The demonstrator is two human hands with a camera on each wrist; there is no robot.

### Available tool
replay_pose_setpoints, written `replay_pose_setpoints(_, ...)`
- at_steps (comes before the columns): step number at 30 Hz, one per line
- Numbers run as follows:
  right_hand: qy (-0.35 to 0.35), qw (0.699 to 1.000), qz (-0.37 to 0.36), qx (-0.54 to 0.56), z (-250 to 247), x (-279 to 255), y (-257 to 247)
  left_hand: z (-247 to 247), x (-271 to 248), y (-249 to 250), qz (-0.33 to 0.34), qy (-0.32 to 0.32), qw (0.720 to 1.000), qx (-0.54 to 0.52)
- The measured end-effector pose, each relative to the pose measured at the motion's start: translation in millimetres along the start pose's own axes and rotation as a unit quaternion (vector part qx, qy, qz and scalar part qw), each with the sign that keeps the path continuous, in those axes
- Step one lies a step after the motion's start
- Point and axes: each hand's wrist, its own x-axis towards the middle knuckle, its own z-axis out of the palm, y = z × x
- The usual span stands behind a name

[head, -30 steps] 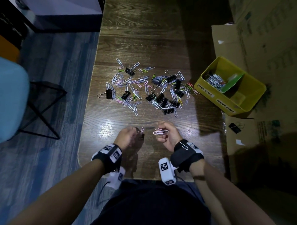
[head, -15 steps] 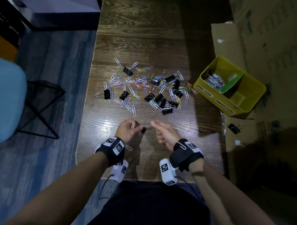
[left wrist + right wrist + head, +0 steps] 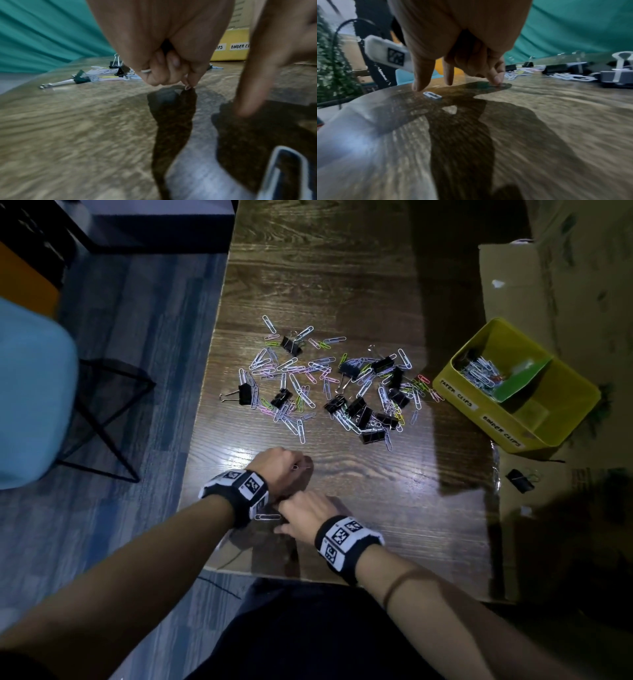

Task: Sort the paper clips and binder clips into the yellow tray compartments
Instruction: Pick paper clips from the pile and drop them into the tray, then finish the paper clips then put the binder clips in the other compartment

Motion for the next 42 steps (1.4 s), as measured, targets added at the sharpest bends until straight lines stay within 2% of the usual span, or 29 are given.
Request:
replay_pose_setpoints(8,-0.042,0.997,-0.021,-0.053,1,10,-14,-6,5,-22,-0.037,-0.033,0.984,-0.171)
replay_pose_setpoints(10,-0.04,0.998,-0.023,-0.048,-1,8,-15,-4,10,-21,-0.056,-0.058,0.967,-0.242)
replay_pose_setpoints(13,-0.026,1.0,0.0,-0.005,-4,0,-8,-6,20,-8,-0.13,-0.09,0.889,-0.43)
replay_pose_setpoints(16,0.038,0.984,0.115,0.133,-13,-20,24,-22,34,20,-0.176,-0.111,0.804,-0.557)
replay_pose_setpoints(18,0.118,0.941,0.2,0.247,-28,-40,55,-39,45,45,-0.158,-0.146,0.771,-0.599)
replay_pose_setpoints(19,0.168,0.907,0.233,0.308,-38,-52,74,-48,52,59,-0.133,-0.162,0.757,-0.619)
replay_pose_setpoints(20,0.223,0.862,0.262,0.371,-50,-64,92,-57,59,75,-0.108,-0.171,0.747,-0.633)
replay_pose_setpoints(22,0.332,0.755,0.299,0.48,-78,-91,127,-76,76,111,-0.069,-0.179,0.736,-0.65)
replay_pose_setpoints(24,0.413,0.658,0.316,0.545,-105,-113,161,-92,98,152,-0.05,-0.185,0.73,-0.656)
replay_pose_setpoints(26,0.454,0.593,0.319,0.583,-128,-123,196,-104,120,194,-0.053,-0.182,0.731,-0.656)
replay_pose_setpoints(29,0.458,0.519,0.325,0.645,-150,-121,245,-113,151,252,-0.043,-0.152,0.742,-0.651)
replay_pose_setpoints(30,0.45,0.503,0.325,0.662,-153,-119,257,-115,159,268,-0.043,-0.132,0.755,-0.641)
replay_pose_setpoints(31,0.439,0.496,0.327,0.674,-155,-117,268,-113,171,279,-0.045,-0.109,0.769,-0.628)
replay_pose_setpoints(33,0.424,0.501,0.346,0.67,-159,-113,280,-111,188,295,-0.048,-0.078,0.792,-0.603)
replay_pose_setpoints(35,0.423,0.511,0.37,0.651,-163,-108,290,-107,202,303,-0.04,-0.089,0.824,-0.558)
replay_pose_setpoints(37,0.417,0.516,0.372,0.649,-167,-102,297,-105,210,303,-0.031,-0.096,0.87,-0.482)
replay_pose_setpoints(38,0.408,0.531,0.371,0.643,-165,-99,301,-106,212,302,-0.027,-0.094,0.888,-0.449)
replay_pose_setpoints(40,0.385,0.586,0.373,0.608,-164,-96,302,-111,213,296,-0.012,-0.096,0.904,-0.417)
replay_pose_setpoints(42,0.387,0.628,0.369,0.566,-162,-96,298,-119,207,285,-0.002,-0.091,0.888,-0.45)
